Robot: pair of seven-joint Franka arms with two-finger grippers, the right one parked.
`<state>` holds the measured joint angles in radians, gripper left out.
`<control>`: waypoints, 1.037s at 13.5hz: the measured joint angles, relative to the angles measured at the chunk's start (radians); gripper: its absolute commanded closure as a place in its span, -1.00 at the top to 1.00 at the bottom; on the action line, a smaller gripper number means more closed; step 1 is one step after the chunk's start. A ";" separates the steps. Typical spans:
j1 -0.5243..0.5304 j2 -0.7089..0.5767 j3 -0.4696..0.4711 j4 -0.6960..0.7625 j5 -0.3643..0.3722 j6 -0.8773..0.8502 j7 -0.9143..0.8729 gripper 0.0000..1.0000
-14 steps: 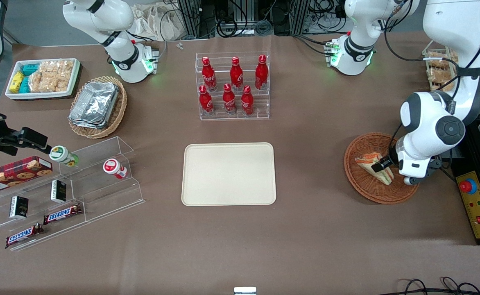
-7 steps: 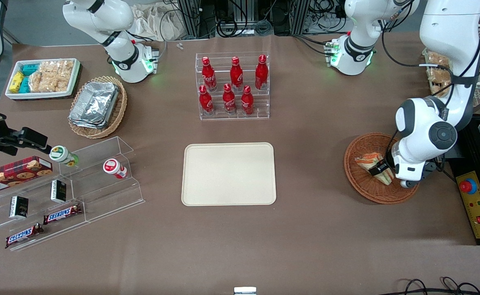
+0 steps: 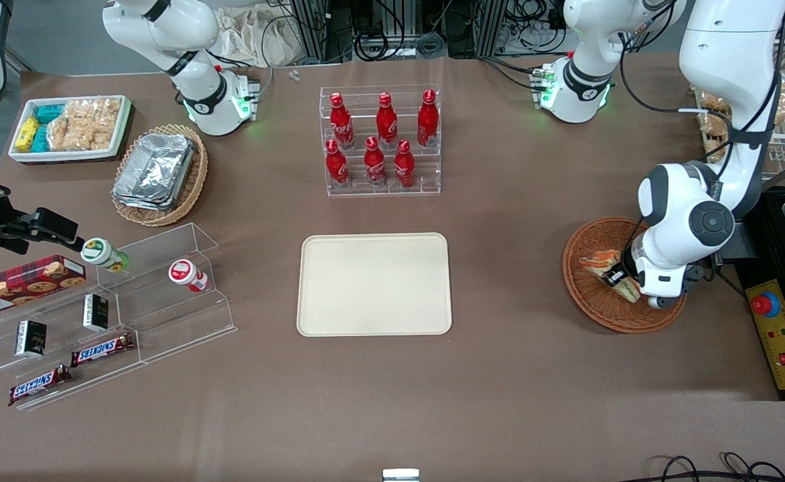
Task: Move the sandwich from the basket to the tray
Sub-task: 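Lift the sandwich up out of the basket with the left gripper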
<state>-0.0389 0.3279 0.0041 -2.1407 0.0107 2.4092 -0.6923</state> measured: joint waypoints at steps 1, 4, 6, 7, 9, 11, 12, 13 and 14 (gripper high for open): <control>0.000 -0.002 0.000 0.002 0.000 -0.002 -0.001 -0.66; 0.000 -0.031 0.000 0.054 0.000 -0.132 -0.002 -0.68; 0.000 -0.063 0.000 0.166 0.000 -0.334 -0.002 -0.68; 0.000 -0.076 0.000 0.239 0.000 -0.435 -0.002 -0.68; 0.000 -0.089 0.000 0.382 0.000 -0.600 0.000 -0.68; 0.000 -0.091 0.000 0.494 0.000 -0.704 0.036 -0.68; 0.000 -0.091 0.000 0.532 0.000 -0.741 0.069 -0.68; 0.000 -0.091 0.001 0.564 0.000 -0.778 0.114 -0.68; 0.000 -0.091 0.001 0.590 0.000 -0.808 0.162 -0.68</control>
<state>-0.0392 0.2374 0.0054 -1.5505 0.0111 1.6013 -0.5304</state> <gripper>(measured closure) 0.784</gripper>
